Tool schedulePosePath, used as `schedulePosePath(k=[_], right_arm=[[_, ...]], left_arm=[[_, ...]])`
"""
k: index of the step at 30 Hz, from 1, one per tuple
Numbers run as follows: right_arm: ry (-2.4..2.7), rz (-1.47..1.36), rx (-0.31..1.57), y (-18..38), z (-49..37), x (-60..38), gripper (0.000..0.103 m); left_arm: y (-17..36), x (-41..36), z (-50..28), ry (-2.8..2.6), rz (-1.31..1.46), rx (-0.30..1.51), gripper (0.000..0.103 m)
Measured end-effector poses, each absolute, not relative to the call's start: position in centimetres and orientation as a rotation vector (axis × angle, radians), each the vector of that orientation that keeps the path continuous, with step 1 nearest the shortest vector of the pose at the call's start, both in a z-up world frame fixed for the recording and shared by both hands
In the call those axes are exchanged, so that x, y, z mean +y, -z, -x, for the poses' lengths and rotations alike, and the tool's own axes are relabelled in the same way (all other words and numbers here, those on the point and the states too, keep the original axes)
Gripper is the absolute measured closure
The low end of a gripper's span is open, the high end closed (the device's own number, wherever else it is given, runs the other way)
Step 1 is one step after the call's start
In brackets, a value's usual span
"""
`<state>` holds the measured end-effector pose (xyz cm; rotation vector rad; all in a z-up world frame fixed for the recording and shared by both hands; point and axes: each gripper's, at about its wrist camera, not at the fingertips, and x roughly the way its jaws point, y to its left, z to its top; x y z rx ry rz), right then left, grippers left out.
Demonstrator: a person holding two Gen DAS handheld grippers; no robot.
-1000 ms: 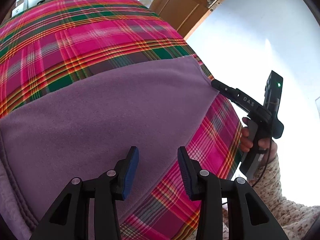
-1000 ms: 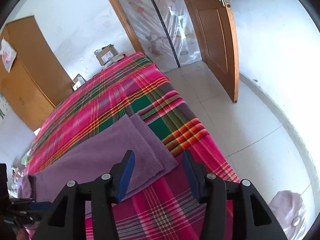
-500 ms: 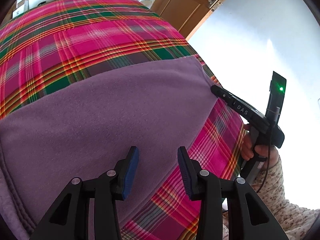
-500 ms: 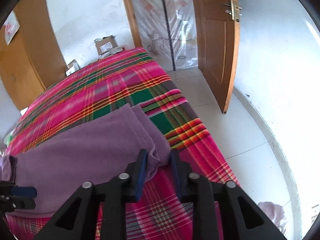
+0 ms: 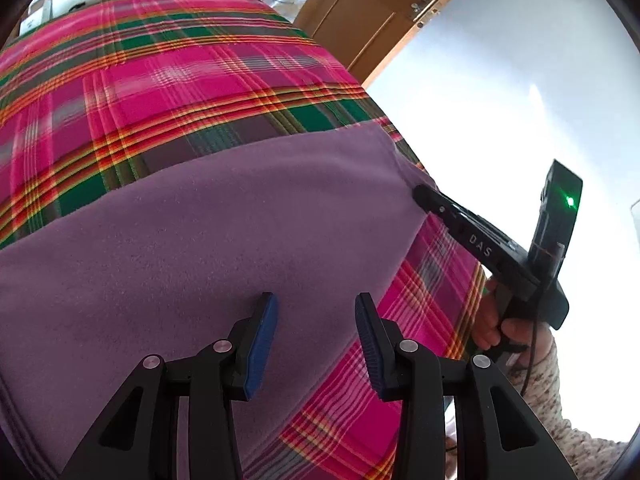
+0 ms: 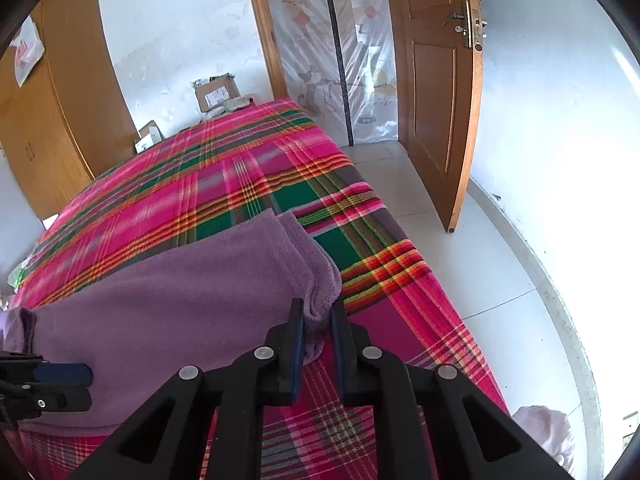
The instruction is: Fold clothes
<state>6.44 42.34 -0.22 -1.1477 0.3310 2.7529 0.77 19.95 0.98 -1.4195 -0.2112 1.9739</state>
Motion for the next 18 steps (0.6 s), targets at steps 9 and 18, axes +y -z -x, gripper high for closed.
schedulePosePath(k=[9,18], right_arm=[[-2.843,1.025,0.323,-2.8,-7.5,41.2,0.091],[-2.977,0.896,0.250,-7.2,-9.2,37.5,0.091]], left_arm=[[-0.9,19.8,-1.2,-1.977,1.400,-0.208,0.061],[-0.6,19.1,-1.1,-1.951,1.396,-0.253,0.061]])
